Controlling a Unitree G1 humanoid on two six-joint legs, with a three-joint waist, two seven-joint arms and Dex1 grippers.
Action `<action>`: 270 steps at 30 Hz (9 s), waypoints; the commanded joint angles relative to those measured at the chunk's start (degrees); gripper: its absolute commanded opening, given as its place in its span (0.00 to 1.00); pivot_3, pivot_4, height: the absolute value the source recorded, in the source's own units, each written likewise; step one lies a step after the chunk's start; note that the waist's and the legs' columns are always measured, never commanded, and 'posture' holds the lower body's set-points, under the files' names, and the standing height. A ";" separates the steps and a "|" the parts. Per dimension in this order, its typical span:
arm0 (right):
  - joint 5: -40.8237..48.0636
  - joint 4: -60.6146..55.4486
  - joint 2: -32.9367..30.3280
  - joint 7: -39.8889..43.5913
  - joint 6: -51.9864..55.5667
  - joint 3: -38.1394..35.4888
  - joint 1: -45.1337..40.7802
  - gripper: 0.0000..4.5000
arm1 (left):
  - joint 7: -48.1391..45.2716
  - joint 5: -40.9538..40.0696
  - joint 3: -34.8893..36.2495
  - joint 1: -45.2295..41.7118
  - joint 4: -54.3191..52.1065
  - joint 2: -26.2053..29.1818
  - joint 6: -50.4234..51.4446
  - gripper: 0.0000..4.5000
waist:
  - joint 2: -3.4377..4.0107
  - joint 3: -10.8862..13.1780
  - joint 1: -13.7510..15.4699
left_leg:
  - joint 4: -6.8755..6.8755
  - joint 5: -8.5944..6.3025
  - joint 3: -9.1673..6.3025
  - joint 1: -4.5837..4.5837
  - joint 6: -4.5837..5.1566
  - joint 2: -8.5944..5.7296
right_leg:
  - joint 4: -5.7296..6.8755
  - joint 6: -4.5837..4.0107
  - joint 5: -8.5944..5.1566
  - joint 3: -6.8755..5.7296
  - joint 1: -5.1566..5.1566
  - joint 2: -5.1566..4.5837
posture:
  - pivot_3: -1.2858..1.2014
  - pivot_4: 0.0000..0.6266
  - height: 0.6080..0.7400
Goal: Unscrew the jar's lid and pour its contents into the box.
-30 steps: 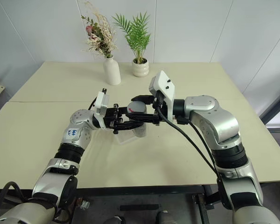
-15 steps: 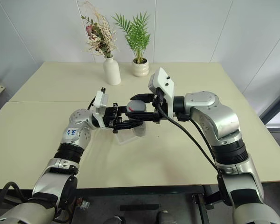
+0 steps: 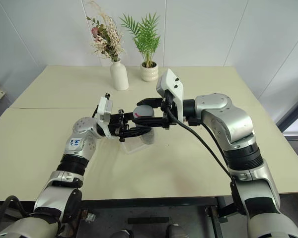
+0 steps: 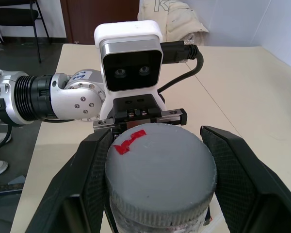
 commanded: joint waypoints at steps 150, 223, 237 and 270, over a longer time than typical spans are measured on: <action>8.69 -16.18 -14.55 -3.89 -10.12 -20.89 32.52 0.99 | 2.86 25.77 -4.78 -22.87 35.53 19.36 -51.49 0.49 | 0.21 0.20 0.13 | 0.07 -0.01 0.40 -0.07 0.07 -0.01 | -0.50 0.31 0.30 0.25 0.10 0.05 | 0.52 0.24 1.00; 10.14 -11.51 -18.25 2.84 -11.52 -21.80 27.34 0.99 | 35.43 9.90 15.82 1.83 32.50 7.52 -24.57 0.49 | -0.13 0.38 0.06 | 1.12 -0.14 1.56 0.14 0.43 -0.03 | -0.07 0.90 0.97 1.65 0.08 0.10 | 0.52 0.24 1.00; 9.41 -9.67 -19.02 3.64 -11.54 -20.83 25.27 1.00 | 31.49 10.29 14.74 3.58 31.23 8.94 -23.04 0.99 | -0.13 0.38 -0.02 | 1.06 -0.14 1.60 0.14 0.43 -0.02 | -0.19 0.89 0.99 1.67 0.08 0.09 | 0.52 0.24 1.00; 8.27 -7.46 -23.94 9.31 -12.65 -24.31 27.34 1.00 | -3.25 3.54 18.94 1.09 31.23 32.57 -15.50 0.99 | -0.12 0.38 0.04 | 0.84 -0.17 1.69 0.00 0.48 0.11 | -0.64 0.76 1.05 1.56 0.01 0.05 | 0.52 0.24 1.00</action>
